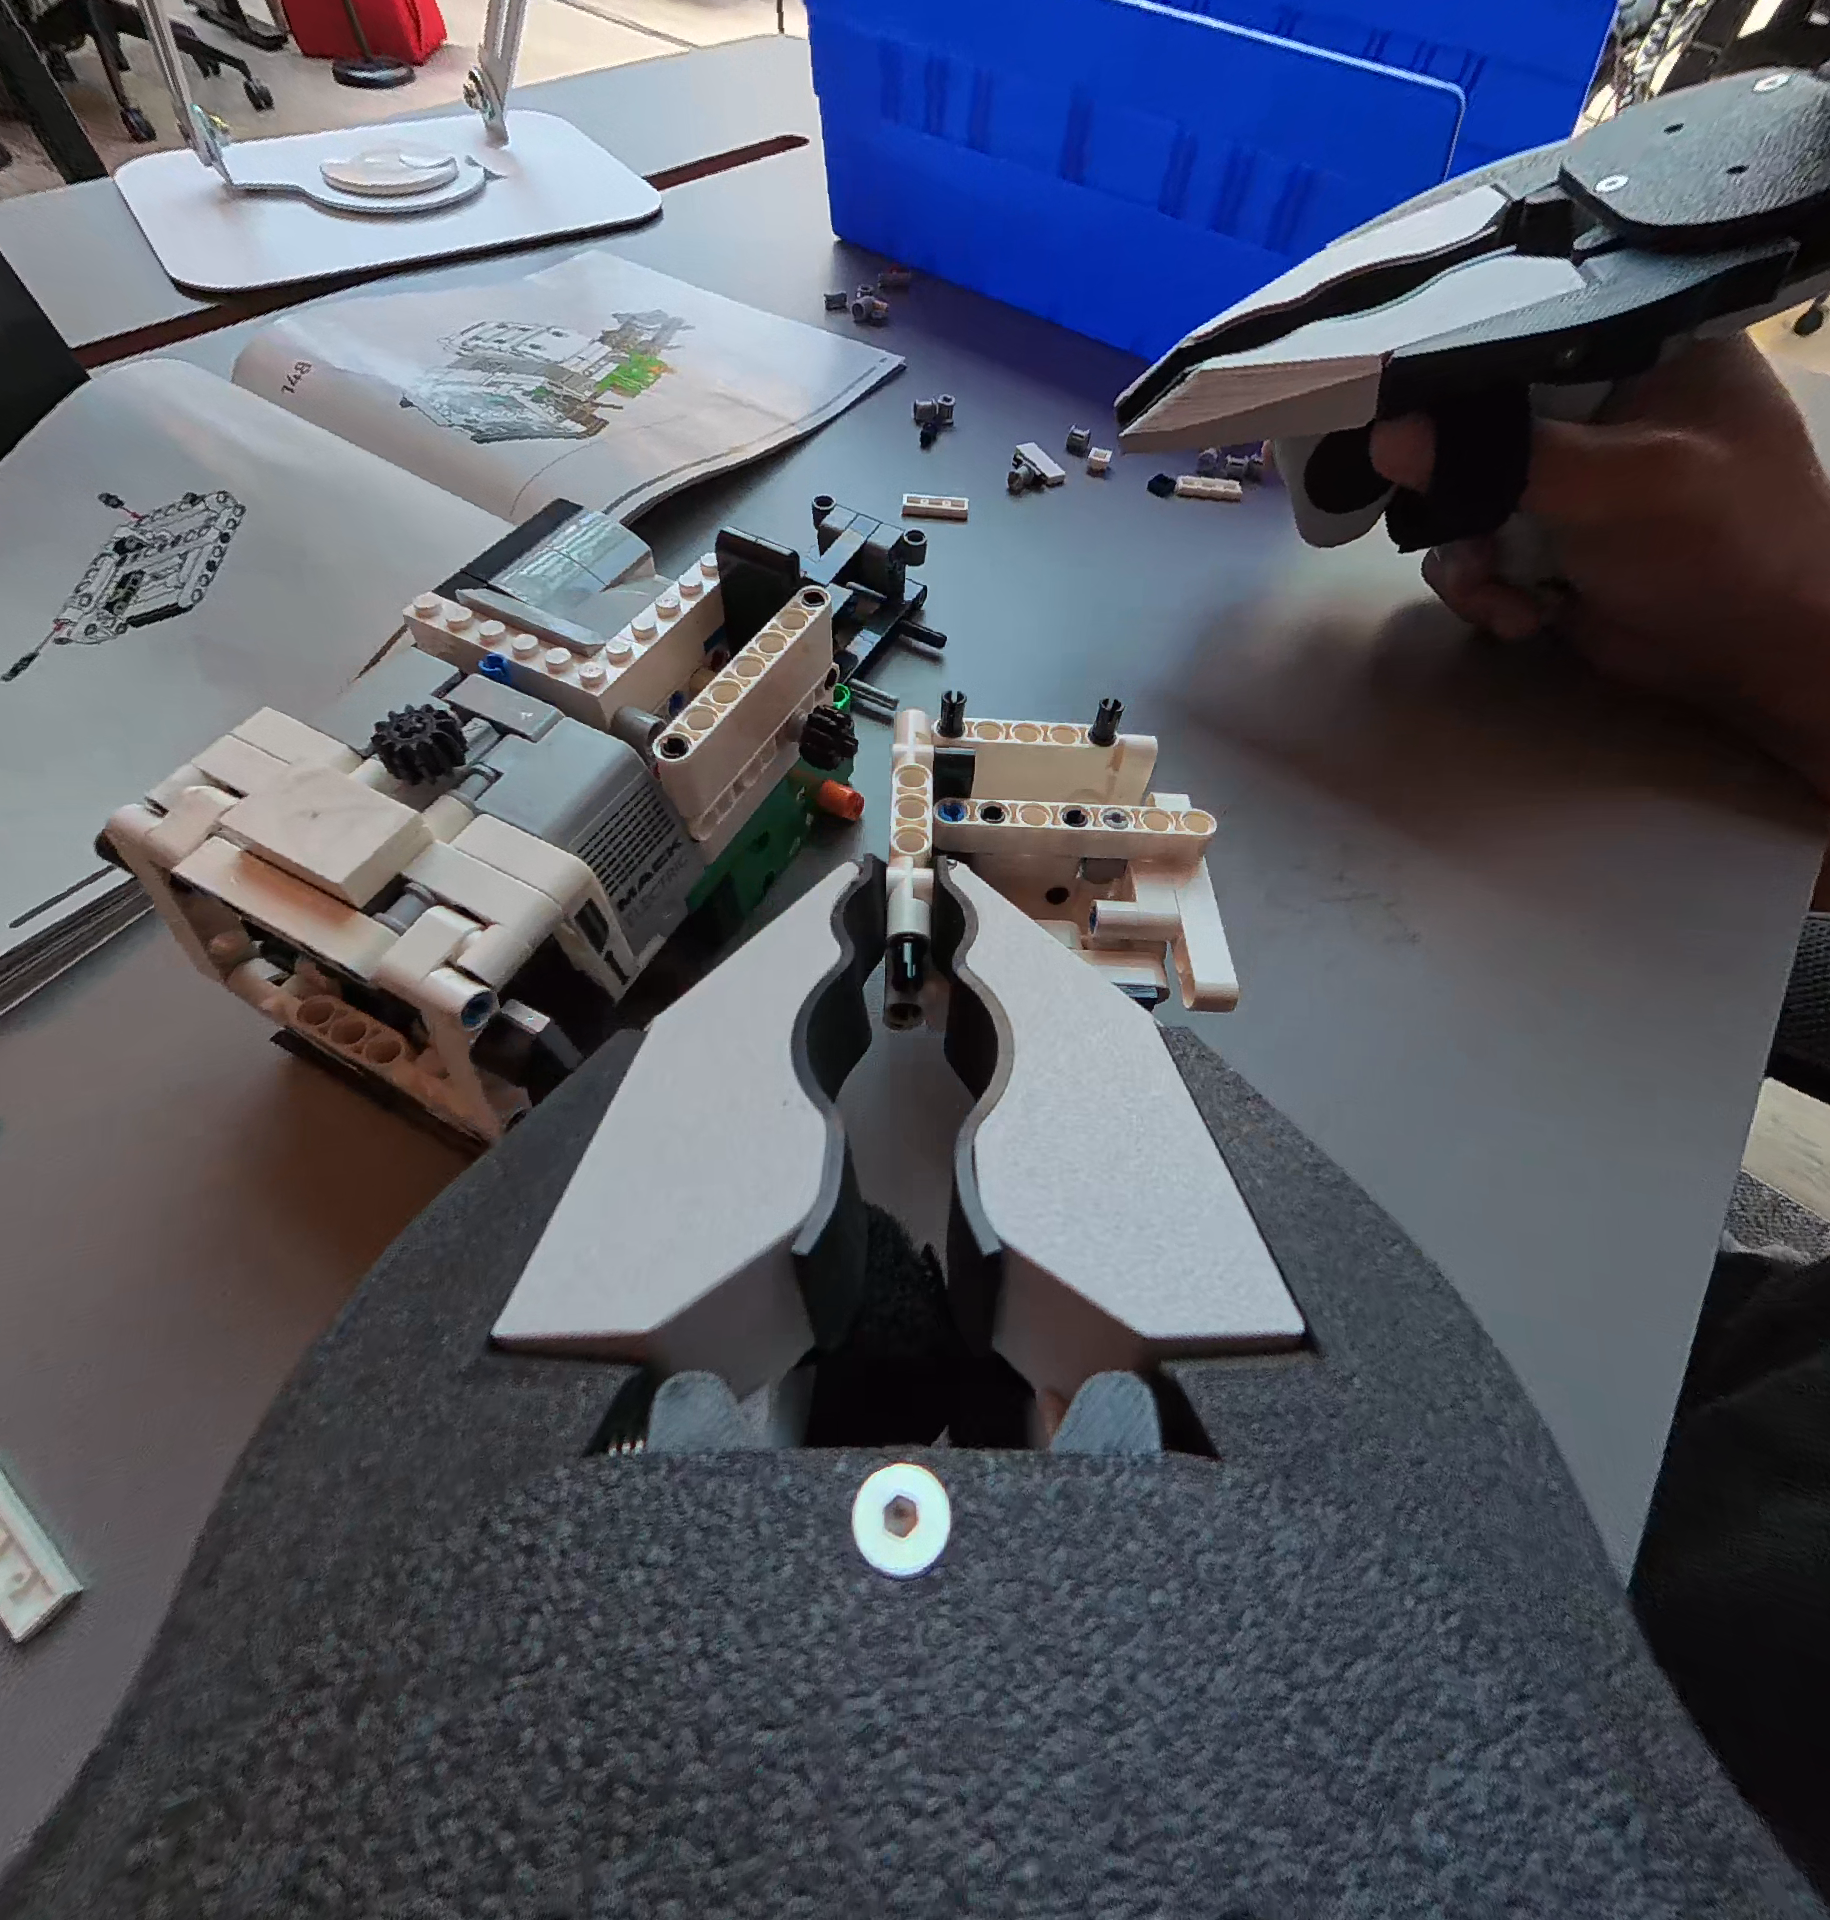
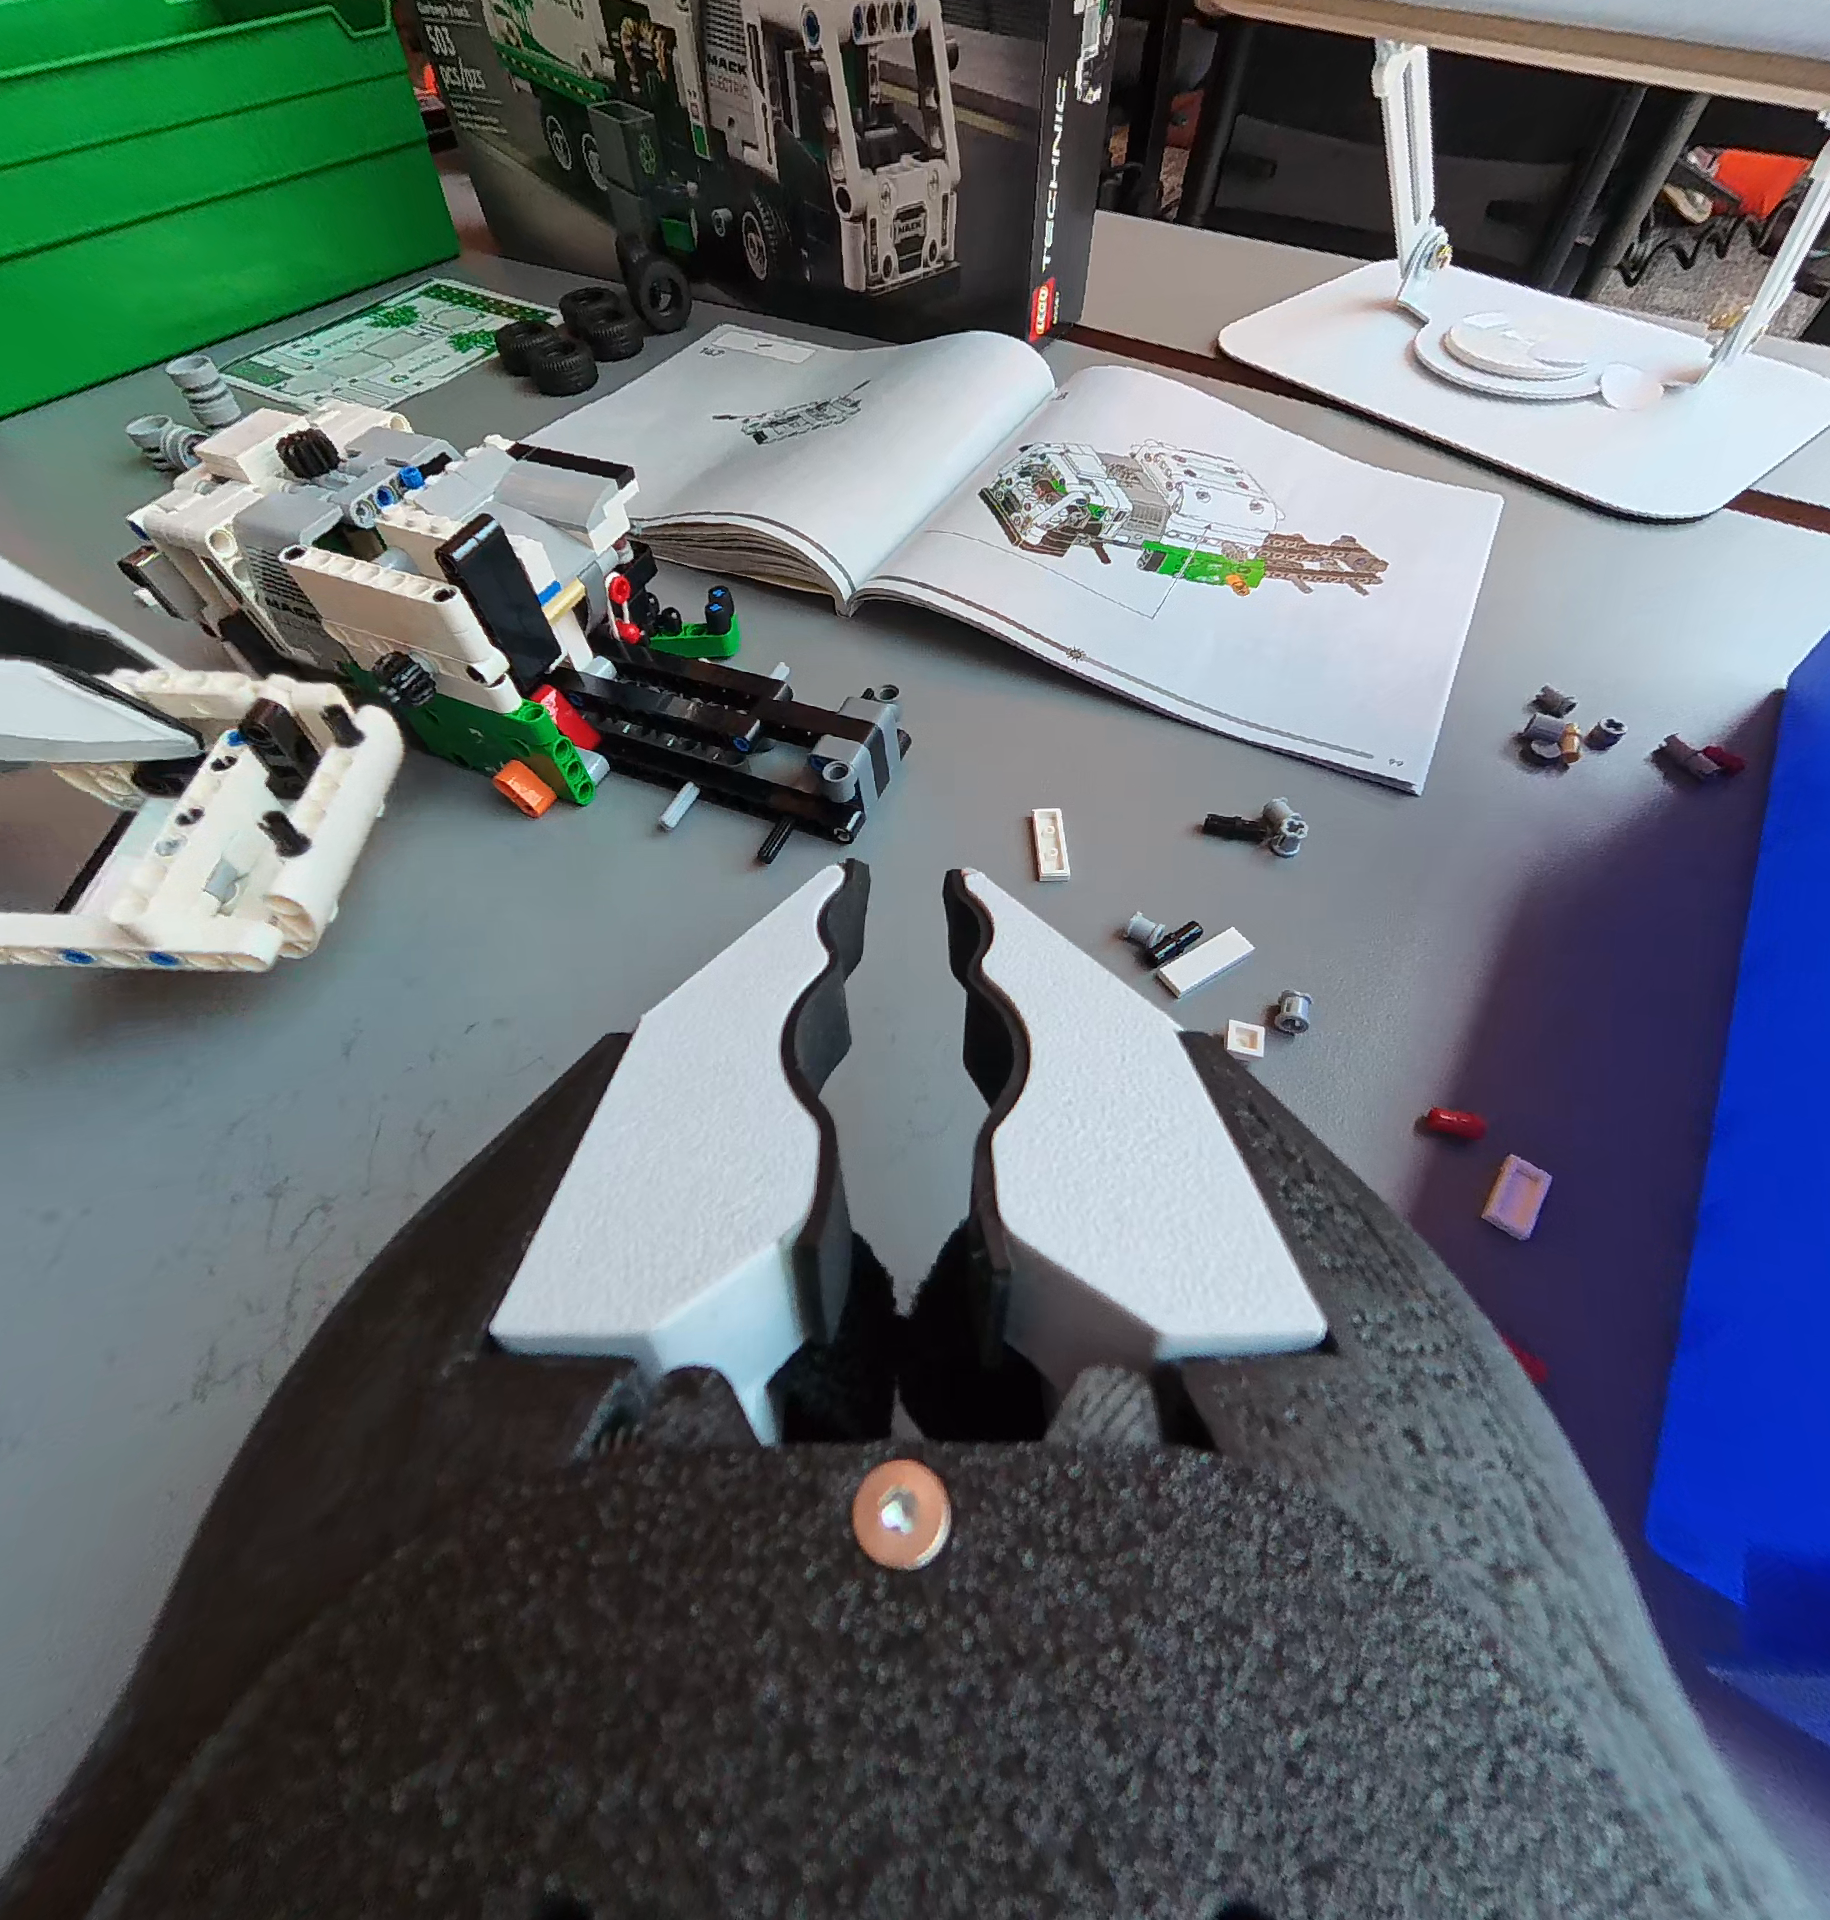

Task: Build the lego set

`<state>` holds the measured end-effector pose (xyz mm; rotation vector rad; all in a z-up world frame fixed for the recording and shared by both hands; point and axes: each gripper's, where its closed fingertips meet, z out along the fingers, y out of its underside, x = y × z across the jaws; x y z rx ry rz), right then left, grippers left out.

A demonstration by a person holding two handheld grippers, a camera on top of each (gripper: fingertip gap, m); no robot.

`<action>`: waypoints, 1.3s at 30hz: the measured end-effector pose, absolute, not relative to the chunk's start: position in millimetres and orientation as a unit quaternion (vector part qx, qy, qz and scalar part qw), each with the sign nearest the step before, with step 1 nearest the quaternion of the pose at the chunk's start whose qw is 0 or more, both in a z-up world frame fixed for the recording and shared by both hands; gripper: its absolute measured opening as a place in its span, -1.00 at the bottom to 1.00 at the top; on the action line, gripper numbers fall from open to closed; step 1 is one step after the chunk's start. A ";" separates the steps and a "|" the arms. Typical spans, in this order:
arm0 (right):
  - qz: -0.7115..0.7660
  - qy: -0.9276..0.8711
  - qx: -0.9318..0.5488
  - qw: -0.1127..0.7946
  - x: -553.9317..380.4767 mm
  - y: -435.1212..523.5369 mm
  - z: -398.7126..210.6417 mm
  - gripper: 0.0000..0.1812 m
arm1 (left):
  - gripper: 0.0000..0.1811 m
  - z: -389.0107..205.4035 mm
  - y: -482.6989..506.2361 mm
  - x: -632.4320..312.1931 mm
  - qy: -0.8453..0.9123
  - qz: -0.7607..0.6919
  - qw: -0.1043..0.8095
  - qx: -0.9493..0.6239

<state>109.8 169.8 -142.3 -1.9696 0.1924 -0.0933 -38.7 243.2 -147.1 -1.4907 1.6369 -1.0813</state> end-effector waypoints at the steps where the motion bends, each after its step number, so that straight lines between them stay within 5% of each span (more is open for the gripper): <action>1: -0.039 0.081 -0.832 0.548 109.7 169.8 -142.3 -0.84 | -0.93 -149.8 242.7 -38.9 0.632 -0.407 0.330 -0.571; 26: -0.040 0.073 -0.832 0.549 107.4 170.5 -142.1 -0.85 | -0.92 -175.6 245.4 -52.1 0.740 -0.280 0.310 -0.527; 33: 0.282 -0.030 -0.739 0.611 -5.2 190.6 -88.8 -0.62 | -0.93 -83.2 227.7 -47.1 0.732 -0.170 0.621 -0.222; 39: 0.211 -0.110 -0.737 0.633 -35.2 200.6 -82.8 -0.66 | -0.93 -51.1 212.2 -53.4 0.678 -0.085 0.728 -0.055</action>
